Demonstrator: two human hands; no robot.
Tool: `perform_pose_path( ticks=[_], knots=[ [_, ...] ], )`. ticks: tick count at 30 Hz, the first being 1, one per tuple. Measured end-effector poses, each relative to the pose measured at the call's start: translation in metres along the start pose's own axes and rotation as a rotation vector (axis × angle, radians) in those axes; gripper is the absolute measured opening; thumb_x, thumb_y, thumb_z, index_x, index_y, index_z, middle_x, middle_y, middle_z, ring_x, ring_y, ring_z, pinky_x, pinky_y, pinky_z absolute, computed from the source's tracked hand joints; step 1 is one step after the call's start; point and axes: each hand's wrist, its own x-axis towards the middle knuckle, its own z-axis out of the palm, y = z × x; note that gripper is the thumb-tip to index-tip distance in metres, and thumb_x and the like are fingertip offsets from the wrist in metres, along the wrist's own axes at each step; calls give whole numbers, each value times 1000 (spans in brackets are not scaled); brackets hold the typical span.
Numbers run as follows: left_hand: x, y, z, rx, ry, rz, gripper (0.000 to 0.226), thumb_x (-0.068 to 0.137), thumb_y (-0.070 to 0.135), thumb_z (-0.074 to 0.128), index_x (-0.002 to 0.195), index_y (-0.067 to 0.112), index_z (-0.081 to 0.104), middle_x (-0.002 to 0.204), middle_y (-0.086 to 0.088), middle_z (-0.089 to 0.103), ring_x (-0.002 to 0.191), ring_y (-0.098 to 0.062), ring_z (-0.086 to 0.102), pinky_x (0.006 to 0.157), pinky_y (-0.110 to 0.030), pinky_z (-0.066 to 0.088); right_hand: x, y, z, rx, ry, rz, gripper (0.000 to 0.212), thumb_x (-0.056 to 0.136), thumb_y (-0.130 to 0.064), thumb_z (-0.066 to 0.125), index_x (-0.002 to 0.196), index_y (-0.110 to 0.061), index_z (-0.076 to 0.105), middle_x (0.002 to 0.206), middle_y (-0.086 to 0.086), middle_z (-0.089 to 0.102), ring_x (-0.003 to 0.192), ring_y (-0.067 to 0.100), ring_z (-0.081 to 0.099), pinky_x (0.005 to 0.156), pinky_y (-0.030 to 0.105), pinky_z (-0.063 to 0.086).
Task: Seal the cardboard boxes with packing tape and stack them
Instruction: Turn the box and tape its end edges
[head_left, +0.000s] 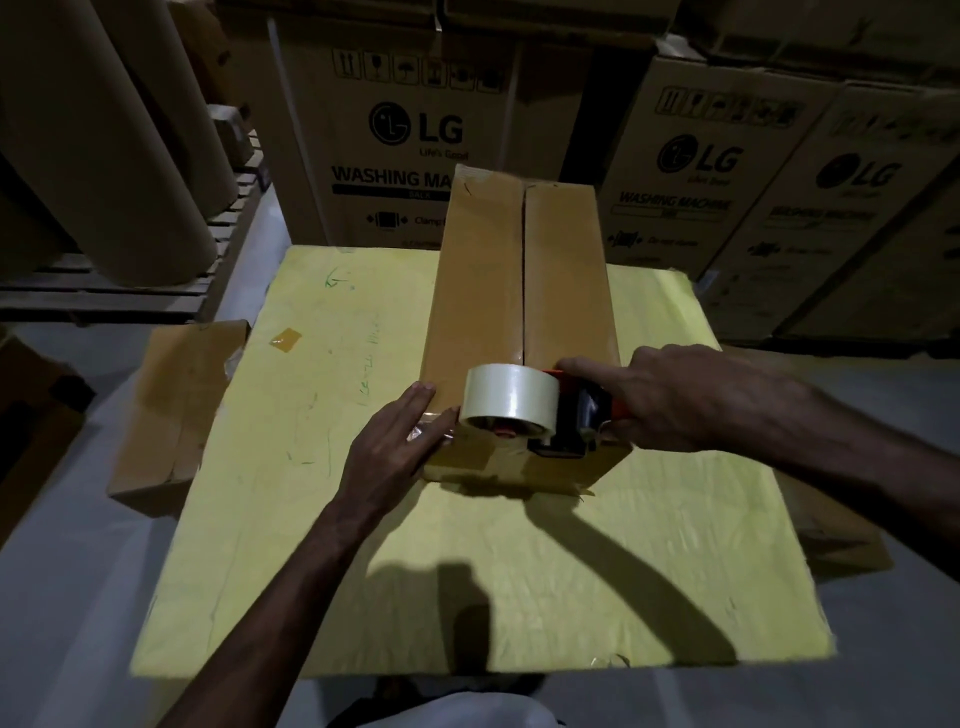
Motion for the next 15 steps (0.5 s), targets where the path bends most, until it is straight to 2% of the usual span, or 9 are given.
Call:
perform_pose_path(
  ticks=[2,6,9,11,15],
  knots=[
    [6,-1,-1,12,-1,22,32,107,27,60,134,14,70,143,-24,59,131,-40,60,95,-47,54,-2,3,1,19,-4,11,73,100,-59,49,155,-52,1,95,2,47,75,20,54,57,30,40],
    [10,-3,6,20,-2,45,36,103,25,68,136,14,68,143,-24,60,131,-40,59,103,-49,50,-4,9,7,8,-9,40,74,102,-57,48,156,-50,-2,91,-1,41,66,12,43,49,25,29],
    [6,-8,12,29,-24,69,43,99,18,72,141,14,64,146,-24,57,136,-40,55,117,-51,38,-9,17,13,-8,-21,55,76,102,-56,49,155,-50,-4,87,-3,40,69,14,51,51,25,37],
    [5,-13,13,30,-39,68,47,97,19,75,142,14,64,146,-24,57,137,-40,54,120,-55,33,-16,23,17,-22,-36,71,79,102,-54,50,156,-50,-7,87,-3,41,69,14,54,54,25,43],
    [6,-21,12,77,-35,69,49,94,26,79,140,16,66,145,-20,59,131,-42,58,119,-63,30,-31,38,27,-57,-58,122,82,102,-54,51,155,-50,-12,76,-8,35,61,6,45,50,22,38]
  ],
)
